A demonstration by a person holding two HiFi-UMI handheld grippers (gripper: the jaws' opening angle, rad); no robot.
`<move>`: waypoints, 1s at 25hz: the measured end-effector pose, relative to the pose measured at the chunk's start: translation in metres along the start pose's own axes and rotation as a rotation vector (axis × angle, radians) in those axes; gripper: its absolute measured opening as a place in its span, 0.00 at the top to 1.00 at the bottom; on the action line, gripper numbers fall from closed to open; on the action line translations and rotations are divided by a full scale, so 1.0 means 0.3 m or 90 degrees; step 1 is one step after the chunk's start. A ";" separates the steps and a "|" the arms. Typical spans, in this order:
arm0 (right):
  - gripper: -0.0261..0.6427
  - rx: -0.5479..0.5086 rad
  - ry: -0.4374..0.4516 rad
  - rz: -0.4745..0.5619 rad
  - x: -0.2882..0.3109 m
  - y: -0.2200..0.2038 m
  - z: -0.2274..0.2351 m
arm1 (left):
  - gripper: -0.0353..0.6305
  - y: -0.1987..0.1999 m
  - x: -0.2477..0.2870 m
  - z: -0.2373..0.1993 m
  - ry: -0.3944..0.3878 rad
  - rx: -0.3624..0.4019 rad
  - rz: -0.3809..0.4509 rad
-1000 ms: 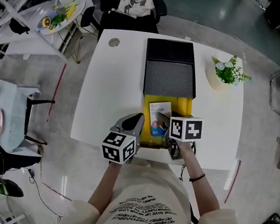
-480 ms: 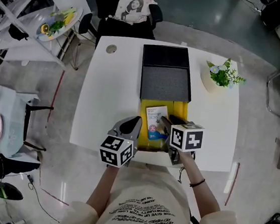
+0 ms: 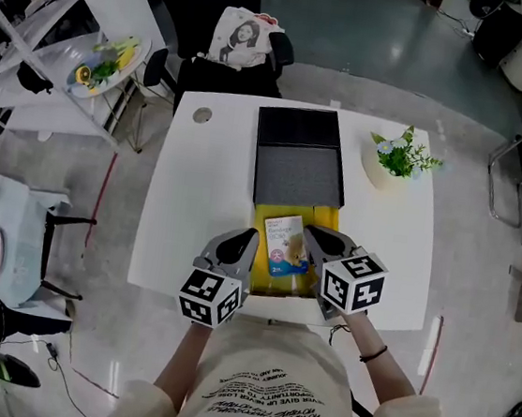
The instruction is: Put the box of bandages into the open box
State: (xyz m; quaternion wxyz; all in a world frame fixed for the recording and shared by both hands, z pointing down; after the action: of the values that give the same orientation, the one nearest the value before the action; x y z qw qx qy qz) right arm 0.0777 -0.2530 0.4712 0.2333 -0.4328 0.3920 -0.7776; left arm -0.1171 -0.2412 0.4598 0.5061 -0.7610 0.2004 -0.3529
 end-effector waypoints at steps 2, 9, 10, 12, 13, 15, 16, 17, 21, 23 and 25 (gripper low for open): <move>0.95 -0.010 0.008 0.026 -0.021 0.016 -0.004 | 0.91 0.015 -0.006 0.004 -0.002 0.009 0.011; 0.95 -0.031 0.026 0.121 -0.094 0.071 -0.009 | 0.91 0.073 -0.035 0.014 0.000 0.040 0.050; 0.95 -0.036 0.026 0.135 -0.104 0.079 -0.009 | 0.91 0.081 -0.039 0.014 0.000 0.045 0.055; 0.95 -0.050 0.026 0.166 -0.121 0.093 -0.007 | 0.91 0.093 -0.047 0.011 0.001 0.052 0.066; 0.95 -0.057 0.025 0.181 -0.127 0.100 -0.005 | 0.91 0.099 -0.051 0.009 0.003 0.055 0.073; 0.95 -0.066 0.024 0.204 -0.139 0.112 -0.002 | 0.91 0.112 -0.060 0.004 0.010 0.062 0.086; 0.95 -0.068 0.023 0.213 -0.145 0.118 -0.001 | 0.91 0.119 -0.066 0.002 0.015 0.066 0.093; 0.95 -0.070 0.021 0.221 -0.151 0.125 0.001 | 0.91 0.126 -0.071 0.000 0.019 0.068 0.100; 0.95 -0.076 0.015 0.252 -0.172 0.149 0.011 | 0.91 0.145 -0.085 -0.010 0.035 0.079 0.120; 0.95 -0.078 0.009 0.265 -0.184 0.161 0.017 | 0.91 0.153 -0.092 -0.015 0.043 0.082 0.127; 0.95 -0.073 -0.001 0.274 -0.194 0.172 0.027 | 0.91 0.160 -0.098 -0.019 0.052 0.082 0.133</move>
State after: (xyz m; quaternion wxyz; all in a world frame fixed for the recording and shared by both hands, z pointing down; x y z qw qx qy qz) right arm 0.1159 -0.2453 0.4034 0.3692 -0.3523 0.5190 -0.6857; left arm -0.1384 -0.2449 0.4075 0.5794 -0.6867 0.2763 -0.3410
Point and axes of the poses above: the fingertips, and each gripper's own axes: x forward along the fingers, z to its right, y out of its top, the point moved 8 cm from there along -x, backward along the fingers, and after that the axes turned 3 degrees about -y, right-handed, at the moved point
